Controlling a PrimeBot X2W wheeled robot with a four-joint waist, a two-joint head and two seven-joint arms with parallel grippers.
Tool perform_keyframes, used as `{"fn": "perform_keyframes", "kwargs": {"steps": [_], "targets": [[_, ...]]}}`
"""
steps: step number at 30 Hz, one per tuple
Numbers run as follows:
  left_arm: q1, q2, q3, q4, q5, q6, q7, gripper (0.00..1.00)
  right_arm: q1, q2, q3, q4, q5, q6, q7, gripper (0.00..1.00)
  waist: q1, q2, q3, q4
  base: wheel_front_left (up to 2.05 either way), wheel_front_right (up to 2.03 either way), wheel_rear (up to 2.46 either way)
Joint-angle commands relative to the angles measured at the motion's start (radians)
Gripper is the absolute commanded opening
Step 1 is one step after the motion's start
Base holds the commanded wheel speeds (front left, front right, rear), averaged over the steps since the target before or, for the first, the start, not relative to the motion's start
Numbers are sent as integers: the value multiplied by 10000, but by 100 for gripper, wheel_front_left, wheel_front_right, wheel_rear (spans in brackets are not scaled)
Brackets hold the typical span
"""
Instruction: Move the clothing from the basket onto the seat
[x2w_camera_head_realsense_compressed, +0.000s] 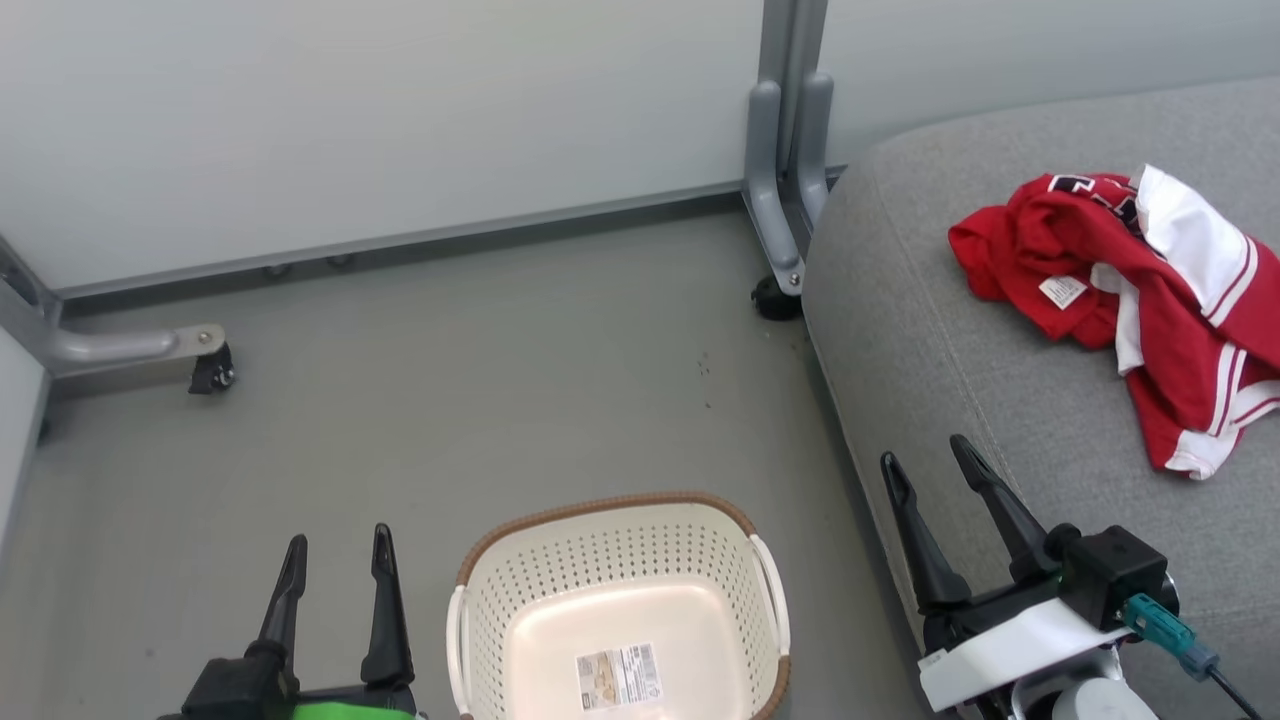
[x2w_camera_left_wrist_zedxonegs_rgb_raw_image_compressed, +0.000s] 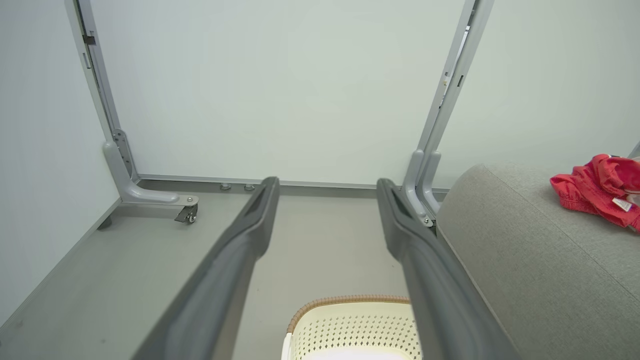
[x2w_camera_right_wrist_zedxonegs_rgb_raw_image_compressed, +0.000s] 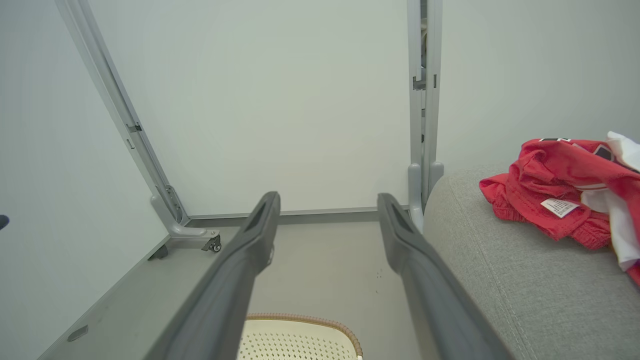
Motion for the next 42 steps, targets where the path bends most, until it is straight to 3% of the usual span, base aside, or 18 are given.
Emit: {"fn": "perform_keyframes", "kwargs": {"steps": [1, 7, 17, 28, 29, 34, 42], "targets": [[297, -104, 143, -143, 244, -92, -4, 100, 274, 21, -34, -35, -27, -3, -30, 100, 1, 0, -930, 587, 0, 0, 0], [1150, -365, 590, -675, 895, -501, -5, 100, 779, -23, -101, -55, -299, -3, -30, 100, 1, 0, -1264, 535, 0, 0, 0], [1532, -484, 899, -649, 1409, -814, -5, 100, 1269, 126, -430, 120, -490, -3, -30, 100, 1, 0, -1426, 466, 0, 0, 0], [1422, -495, 770, -512, 1502, -897, -5, 100, 1304, 235, -702, 167, -519, -3, -30, 100, 1, 0, -1358, 458, 0, 0, 0], [1402, -500, 761, -502, 1444, -876, 0, 0, 1198, 236, -688, 165, -468, 0, 0, 0, 1, 0, -1358, 459, 0, 0, 0], [1401, -521, 683, -107, 1277, -885, 18, 0, 1265, 266, -637, 525, -346, 0, 31, 0, 1, 0, -1350, 466, 0, 0, 0], [1014, -427, 800, 69, -385, -991, 337, 0, 1009, 287, -851, 641, 1212, 0, 364, 0, 1, 0, -1270, 503, 0, 0, 0]]}}
